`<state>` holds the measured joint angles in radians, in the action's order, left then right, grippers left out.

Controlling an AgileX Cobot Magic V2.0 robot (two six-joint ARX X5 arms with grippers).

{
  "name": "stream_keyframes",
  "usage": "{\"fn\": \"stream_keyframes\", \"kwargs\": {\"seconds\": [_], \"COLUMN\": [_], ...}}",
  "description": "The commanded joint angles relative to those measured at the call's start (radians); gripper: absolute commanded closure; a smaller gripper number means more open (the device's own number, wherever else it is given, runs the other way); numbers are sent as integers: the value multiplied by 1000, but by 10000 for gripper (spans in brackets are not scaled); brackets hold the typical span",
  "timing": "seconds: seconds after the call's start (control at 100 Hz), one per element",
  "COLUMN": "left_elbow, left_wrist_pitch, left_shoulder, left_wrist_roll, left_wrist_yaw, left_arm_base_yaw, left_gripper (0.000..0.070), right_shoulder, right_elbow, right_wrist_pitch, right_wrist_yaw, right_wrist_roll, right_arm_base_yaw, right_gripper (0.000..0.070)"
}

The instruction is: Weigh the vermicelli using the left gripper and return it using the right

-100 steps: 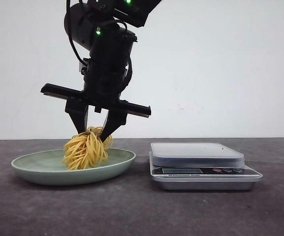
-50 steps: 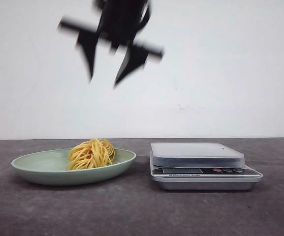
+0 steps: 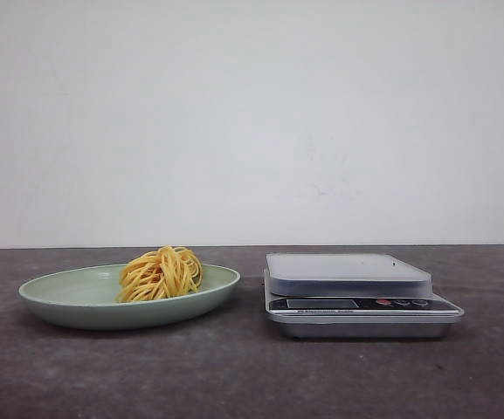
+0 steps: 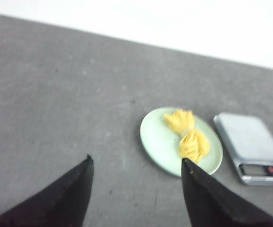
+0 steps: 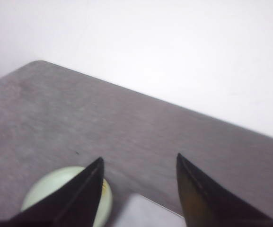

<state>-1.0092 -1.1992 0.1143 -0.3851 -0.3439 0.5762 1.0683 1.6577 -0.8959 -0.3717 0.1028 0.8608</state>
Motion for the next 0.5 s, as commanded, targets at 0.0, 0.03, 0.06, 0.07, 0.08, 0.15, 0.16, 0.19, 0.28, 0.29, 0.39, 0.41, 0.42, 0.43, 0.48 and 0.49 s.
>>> {"fn": "stream_keyframes", "kwargs": {"seconds": [0.0,0.03,0.06,0.07,0.08,0.15,0.16,0.19,0.28,0.29,0.39,0.41,0.42,0.43,0.48,0.49], "left_elbow": [-14,-14,-14,-14,-14,-14,-13,-13,-13,-13,-12,-11,-11,-10,-10,-10], "left_wrist_pitch": [28,35,42,44,46,58,61,67,77,77,82,84,85,86,90,91], "left_shoulder": [2,2,2,2,2,2,2,2,2,2,2,2,2,2,2,2], "left_wrist_roll": [12,18,24,27,29,34,34,34,34,34,33,33,33,32,32,31], "left_wrist_yaw": [-7,-7,-7,-7,-7,-7,-7,-6,-7,-7,-7,-7,-7,-7,-7,-7], "left_arm_base_yaw": [4,4,4,4,4,4,4,4,4,4,4,4,4,4,4,4], "left_gripper": [351,351,351,351,351,351,351,351,351,351,351,351,351,351,351,351], "right_shoulder": [-58,-95,-129,-140,-151,-236,-248,-285,-398,-411,-538,-564,-577,-590,-655,-668], "right_elbow": [18,18,18,17,17,17,16,16,-3,-7,-66,-83,-92,-102,-156,-168], "right_wrist_pitch": [-68,-101,-135,-145,-154,-221,-229,-251,-289,-291,-305,-305,-305,-305,-303,-302], "right_wrist_yaw": [-21,-40,-62,-67,-73,-118,-125,-136,-177,-181,-215,-219,-222,-224,-229,-229], "right_wrist_roll": [-65,-66,-65,-65,-65,-61,-59,-52,-43,-43,-39,-37,-35,-32,-19,-17], "right_arm_base_yaw": [22,29,35,37,39,48,48,48,47,47,34,28,24,21,-2,-8], "right_gripper": [398,398,398,398,398,398,398,398,398,398,398,398,398,398,398,398]}}
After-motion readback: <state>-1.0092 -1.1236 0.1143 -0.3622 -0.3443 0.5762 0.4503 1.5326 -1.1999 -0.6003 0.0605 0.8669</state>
